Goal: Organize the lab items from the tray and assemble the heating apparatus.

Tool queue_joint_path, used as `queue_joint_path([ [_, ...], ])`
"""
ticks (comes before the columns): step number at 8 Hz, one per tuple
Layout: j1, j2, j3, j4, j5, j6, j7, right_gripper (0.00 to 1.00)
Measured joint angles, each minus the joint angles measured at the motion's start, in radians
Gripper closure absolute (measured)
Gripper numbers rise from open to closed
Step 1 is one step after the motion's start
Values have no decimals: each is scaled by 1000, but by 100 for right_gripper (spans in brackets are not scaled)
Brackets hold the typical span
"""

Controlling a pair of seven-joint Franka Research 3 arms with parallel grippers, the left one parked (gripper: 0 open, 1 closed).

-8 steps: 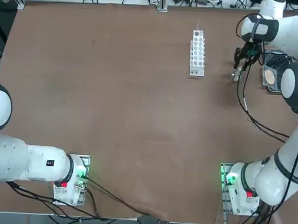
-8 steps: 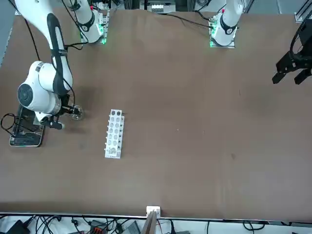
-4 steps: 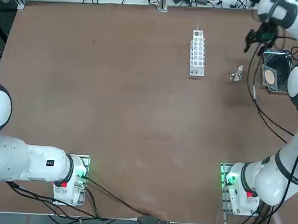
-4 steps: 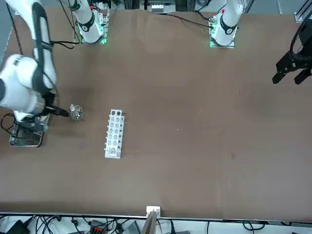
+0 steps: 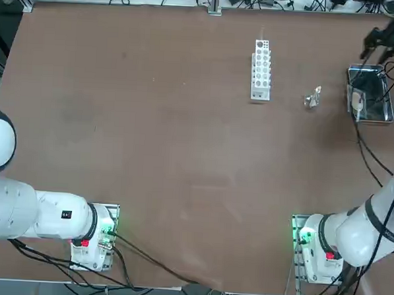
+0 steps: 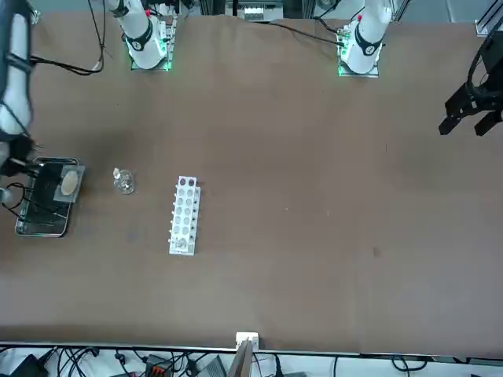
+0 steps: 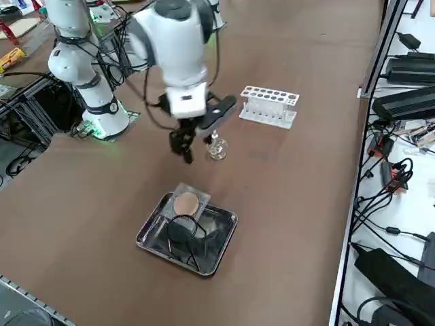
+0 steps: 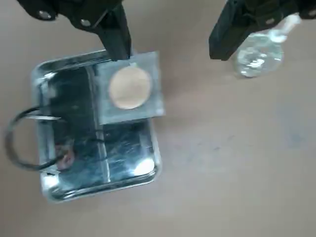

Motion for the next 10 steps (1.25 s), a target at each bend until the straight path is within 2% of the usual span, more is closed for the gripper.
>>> queue_joint_path([
  [3,-143,47,1,57,151,0,-302,11],
  [5,-221,147,2,125,282,2,-451,16],
  [7,-270,248,5,202,386,2,-508,25],
  [8,-277,285,6,225,415,2,-509,25],
  [9,-282,311,6,237,431,2,-509,31],
  [10,-287,327,6,241,437,2,-512,32],
])
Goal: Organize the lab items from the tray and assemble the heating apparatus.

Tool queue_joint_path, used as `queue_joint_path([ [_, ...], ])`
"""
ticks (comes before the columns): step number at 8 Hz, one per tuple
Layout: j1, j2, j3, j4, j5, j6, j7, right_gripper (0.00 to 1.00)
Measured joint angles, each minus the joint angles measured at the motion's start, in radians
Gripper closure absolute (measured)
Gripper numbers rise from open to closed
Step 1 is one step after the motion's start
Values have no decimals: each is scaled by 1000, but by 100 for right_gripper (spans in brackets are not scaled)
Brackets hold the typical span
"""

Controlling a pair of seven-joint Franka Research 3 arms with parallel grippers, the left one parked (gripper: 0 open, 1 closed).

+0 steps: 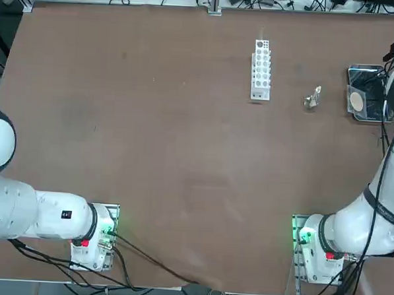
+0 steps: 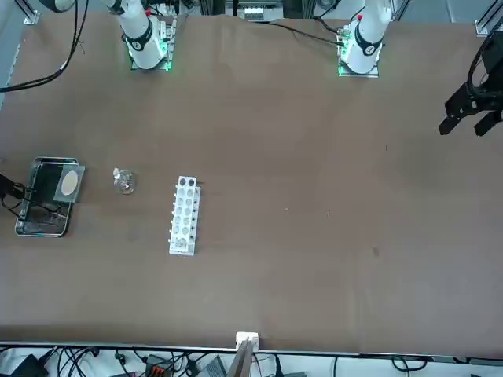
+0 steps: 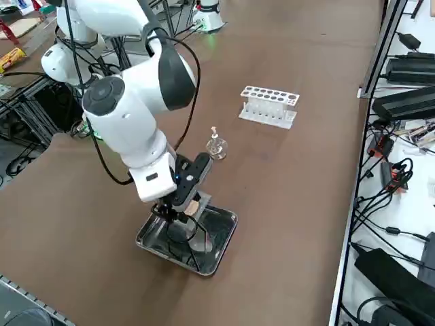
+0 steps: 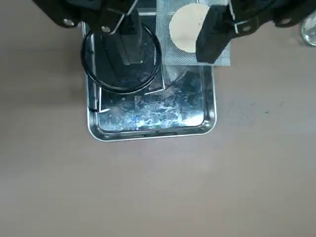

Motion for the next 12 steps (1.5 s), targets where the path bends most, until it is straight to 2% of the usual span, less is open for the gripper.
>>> queue_joint_path([
  [6,-39,45,2,1,29,-2,-10,39],
  [9,-39,70,5,2,33,-2,-10,45],
  [10,-39,71,7,2,33,-2,-10,52],
  [12,-40,71,15,2,33,-2,-10,53],
])
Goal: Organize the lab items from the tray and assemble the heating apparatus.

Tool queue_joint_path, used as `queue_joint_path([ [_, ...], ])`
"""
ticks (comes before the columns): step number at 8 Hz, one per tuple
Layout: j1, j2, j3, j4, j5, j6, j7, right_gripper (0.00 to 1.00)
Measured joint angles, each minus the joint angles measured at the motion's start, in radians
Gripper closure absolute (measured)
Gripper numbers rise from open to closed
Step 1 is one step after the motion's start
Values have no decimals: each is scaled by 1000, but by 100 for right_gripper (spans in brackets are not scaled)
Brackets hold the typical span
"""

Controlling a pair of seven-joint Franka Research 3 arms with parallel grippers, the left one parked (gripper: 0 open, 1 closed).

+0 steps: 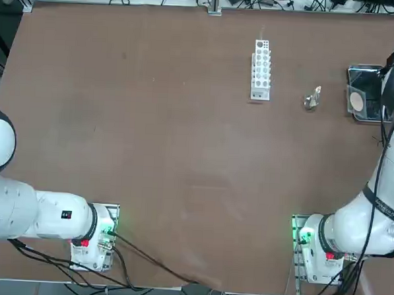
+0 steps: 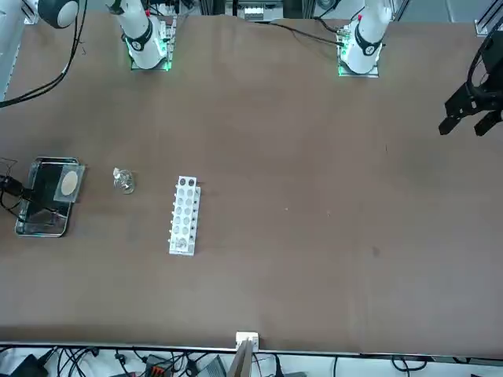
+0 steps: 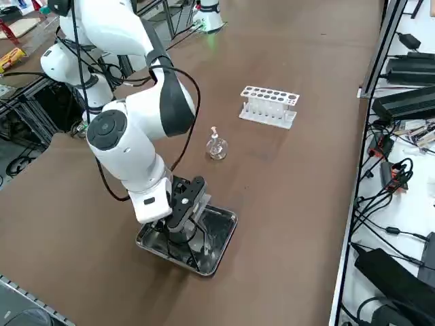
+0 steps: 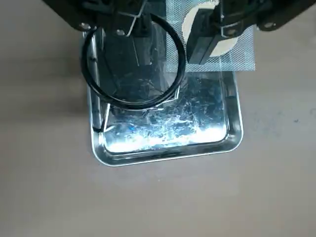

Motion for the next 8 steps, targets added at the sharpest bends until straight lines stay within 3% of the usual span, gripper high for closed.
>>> queue_joint_path([
  [3,0,0,19,2,0,0,0,56],
  [8,-15,1,21,14,0,1,0,59],
])
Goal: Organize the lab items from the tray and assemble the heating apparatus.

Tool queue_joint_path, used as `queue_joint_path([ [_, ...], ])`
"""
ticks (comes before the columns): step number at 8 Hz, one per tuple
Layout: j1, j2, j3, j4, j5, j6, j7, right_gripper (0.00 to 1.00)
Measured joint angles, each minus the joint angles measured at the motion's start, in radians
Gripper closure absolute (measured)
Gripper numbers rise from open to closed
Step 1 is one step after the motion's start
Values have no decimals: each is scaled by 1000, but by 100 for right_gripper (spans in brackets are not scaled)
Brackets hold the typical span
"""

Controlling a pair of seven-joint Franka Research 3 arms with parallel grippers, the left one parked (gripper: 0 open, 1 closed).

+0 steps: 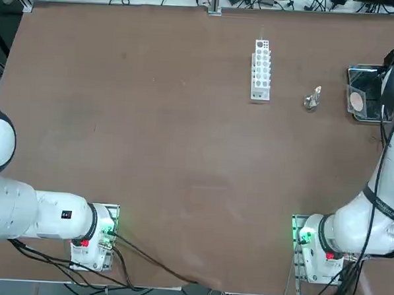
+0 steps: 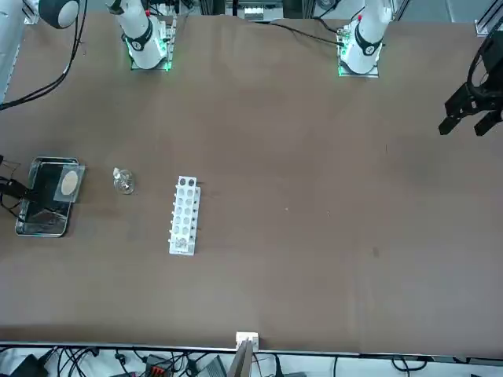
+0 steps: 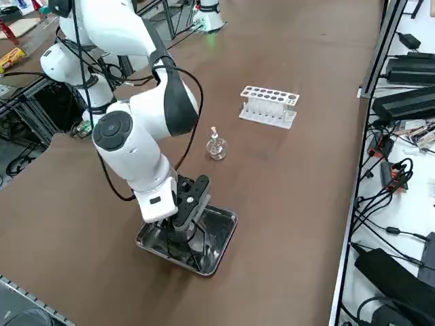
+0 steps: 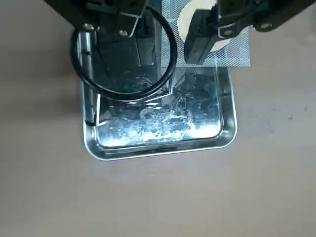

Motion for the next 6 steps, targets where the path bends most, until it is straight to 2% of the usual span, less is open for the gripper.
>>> queue_joint_path([
  [6,-10,0,7,11,0,-1,0,61],
])
